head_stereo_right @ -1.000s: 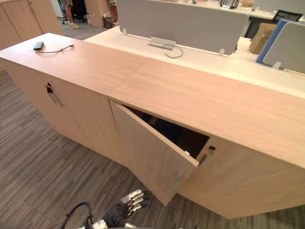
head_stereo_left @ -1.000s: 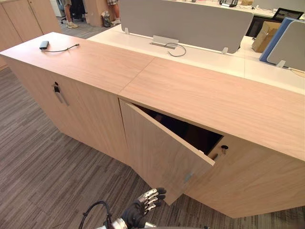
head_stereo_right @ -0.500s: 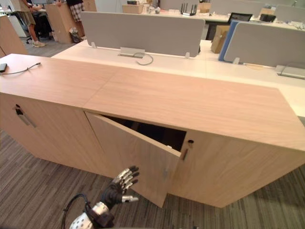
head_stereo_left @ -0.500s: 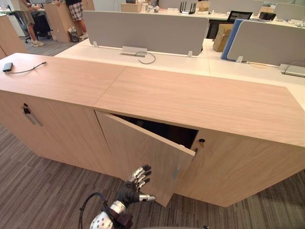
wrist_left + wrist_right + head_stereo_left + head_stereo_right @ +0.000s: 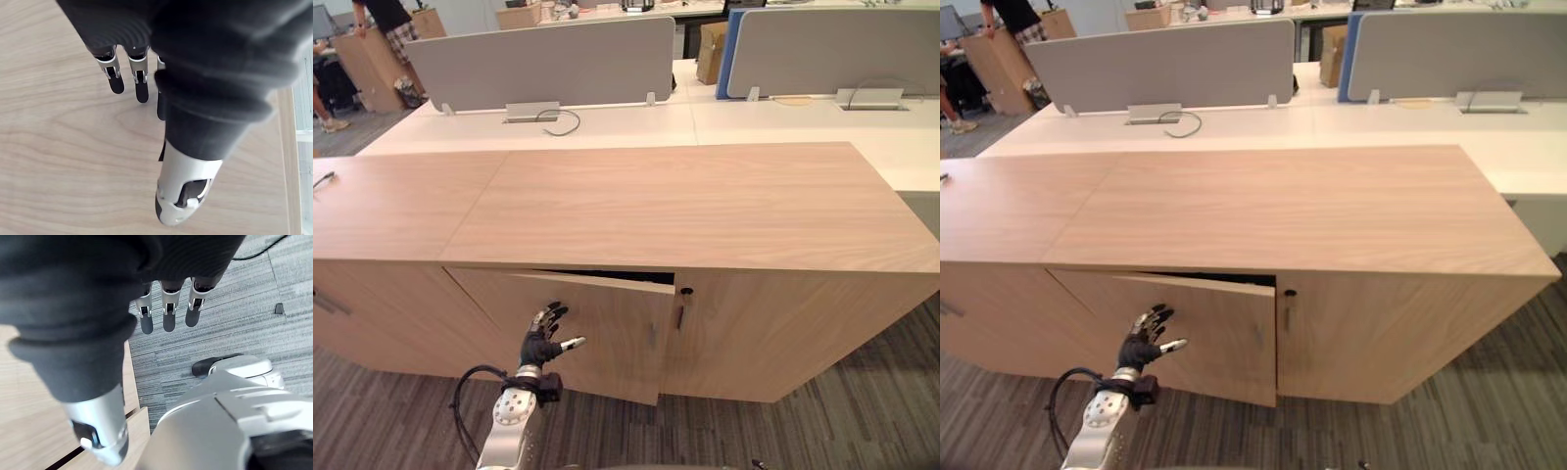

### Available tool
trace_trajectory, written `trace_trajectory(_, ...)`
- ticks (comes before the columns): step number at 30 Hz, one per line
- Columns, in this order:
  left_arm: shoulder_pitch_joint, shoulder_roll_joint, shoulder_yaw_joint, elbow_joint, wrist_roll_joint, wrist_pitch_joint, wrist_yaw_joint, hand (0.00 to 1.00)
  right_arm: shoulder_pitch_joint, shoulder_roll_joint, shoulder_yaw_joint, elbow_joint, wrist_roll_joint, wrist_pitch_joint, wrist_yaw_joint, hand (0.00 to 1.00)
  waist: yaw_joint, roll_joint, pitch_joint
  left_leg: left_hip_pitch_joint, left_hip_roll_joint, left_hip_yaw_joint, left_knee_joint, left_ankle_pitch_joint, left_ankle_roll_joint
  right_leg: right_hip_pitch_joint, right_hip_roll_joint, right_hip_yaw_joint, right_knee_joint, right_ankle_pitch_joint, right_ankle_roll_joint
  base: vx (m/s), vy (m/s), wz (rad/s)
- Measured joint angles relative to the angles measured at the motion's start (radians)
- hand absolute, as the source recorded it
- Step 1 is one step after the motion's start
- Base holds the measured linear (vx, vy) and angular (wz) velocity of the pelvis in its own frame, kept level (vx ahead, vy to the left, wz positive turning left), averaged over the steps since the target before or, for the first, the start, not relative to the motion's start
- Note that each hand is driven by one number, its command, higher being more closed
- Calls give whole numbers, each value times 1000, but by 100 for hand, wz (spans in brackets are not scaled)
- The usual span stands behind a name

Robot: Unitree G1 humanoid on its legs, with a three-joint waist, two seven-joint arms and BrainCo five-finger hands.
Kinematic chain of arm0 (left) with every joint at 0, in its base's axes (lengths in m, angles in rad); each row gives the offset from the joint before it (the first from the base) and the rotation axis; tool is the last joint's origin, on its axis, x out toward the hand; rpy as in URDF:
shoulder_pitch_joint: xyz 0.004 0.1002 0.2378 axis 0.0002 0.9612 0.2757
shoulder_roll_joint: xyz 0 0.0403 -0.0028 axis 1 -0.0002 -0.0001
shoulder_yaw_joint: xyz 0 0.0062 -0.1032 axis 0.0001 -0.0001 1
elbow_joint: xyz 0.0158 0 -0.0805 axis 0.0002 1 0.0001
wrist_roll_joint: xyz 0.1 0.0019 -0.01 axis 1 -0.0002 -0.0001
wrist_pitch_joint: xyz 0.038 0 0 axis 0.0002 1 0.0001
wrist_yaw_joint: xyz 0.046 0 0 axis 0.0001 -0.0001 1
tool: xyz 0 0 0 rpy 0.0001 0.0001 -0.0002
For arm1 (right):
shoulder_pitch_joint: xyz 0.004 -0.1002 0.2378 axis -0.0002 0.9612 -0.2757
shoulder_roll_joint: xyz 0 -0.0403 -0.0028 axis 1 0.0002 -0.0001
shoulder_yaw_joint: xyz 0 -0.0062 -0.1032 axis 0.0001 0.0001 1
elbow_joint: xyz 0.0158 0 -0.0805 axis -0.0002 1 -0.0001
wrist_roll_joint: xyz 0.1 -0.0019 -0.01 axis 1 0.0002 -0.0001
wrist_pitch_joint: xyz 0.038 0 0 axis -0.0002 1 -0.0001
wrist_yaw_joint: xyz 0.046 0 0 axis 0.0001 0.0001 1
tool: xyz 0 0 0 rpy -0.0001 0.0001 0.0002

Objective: Walk over to the cabinet, pick up the folder, carry it to the office cabinet, place the folder inside the office cabinet, then close the office cabinet door

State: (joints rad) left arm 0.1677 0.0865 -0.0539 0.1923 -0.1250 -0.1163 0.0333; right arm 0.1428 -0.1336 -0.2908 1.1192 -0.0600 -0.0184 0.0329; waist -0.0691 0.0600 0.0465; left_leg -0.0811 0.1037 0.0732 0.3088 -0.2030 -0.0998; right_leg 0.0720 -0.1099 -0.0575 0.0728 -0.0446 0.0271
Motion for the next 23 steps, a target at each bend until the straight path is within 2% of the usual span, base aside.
trace_trajectory(1, 0, -9, 0, -1, 2, -3, 7, 0, 0, -4, 0, -4, 0, -1, 0, 0, 2, 18, 2, 9, 5, -17, -39, 37, -2, 0, 14, 3, 0, -5, 11, 27, 152, -61)
trace_trajectory(2, 0, -13, 7, 18, 2, -9, 19, 0, 0, 2, -3, -6, 0, -1, 0, 0, 1, 24, 5, 23, 9, -11, -41, 92, 9, 12, 19, 14, -5, -12, 33, 49, 174, -47)
trace_trajectory(3, 2, -13, 11, 20, 1, -8, 28, 0, 19, 7, -1, -18, 0, -4, 2, 0, -4, 14, 8, 58, -3, 5, -77, 97, 16, 27, 7, -16, -5, -8, 39, 50, 145, -39)
trace_trajectory(6, 2, -14, 25, 29, -1, -11, 45, 0, 48, 19, -2, -28, 0, -6, -1, 0, -8, -11, 4, 107, -32, 27, -162, 130, 26, 39, -21, -14, -22, -7, 43, 29, 85, -12)
trace_trajectory(7, 2, -16, 33, 46, -3, -26, 64, 0, 57, 26, -1, -27, 0, -5, -5, 0, -14, -16, 0, 130, -43, 29, -215, 157, 31, 42, -29, -15, -37, -1, 53, 55, 36, -1)
trace_trajectory(13, 7, -19, 69, 214, -62, -41, 93, 0, 77, 31, 9, -27, 0, -5, -5, 0, -16, -22, -3, 175, -37, 27, -286, 189, 23, 65, -14, -21, -70, 3, 58, 58, -13, 0)
trace_trajectory(15, 19, -17, 74, 277, -118, -41, 80, 0, 77, 30, 18, -27, 0, -5, -5, 0, -13, -23, -3, 177, -32, 23, -296, 193, 17, 67, -7, -28, -75, 3, 58, 50, -46, 4)
trace_trajectory(17, 53, -10, 80, 350, -204, -39, 34, 0, 79, 32, 19, -26, 0, -3, -5, 0, -5, -28, -3, 179, -27, 15, -306, 197, 12, 72, 2, -46, -81, 3, 58, 35, -42, 10)
trace_trajectory(20, 86, -8, 102, 462, -274, -29, -8, 0, 80, 33, 19, -24, 0, -1, -2, 0, 5, -34, -5, 188, -26, -4, -312, 199, 10, 93, 4, -71, -89, 3, 58, 15, -25, 18)
trace_trajectory(23, 105, -13, 182, 640, -287, -17, -22, 0, 74, 36, 19, -24, 0, -1, -2, 0, 17, -38, -4, 189, -31, -23, -343, 224, 12, 90, 2, -93, -89, 2, 57, -19, -2, 16)
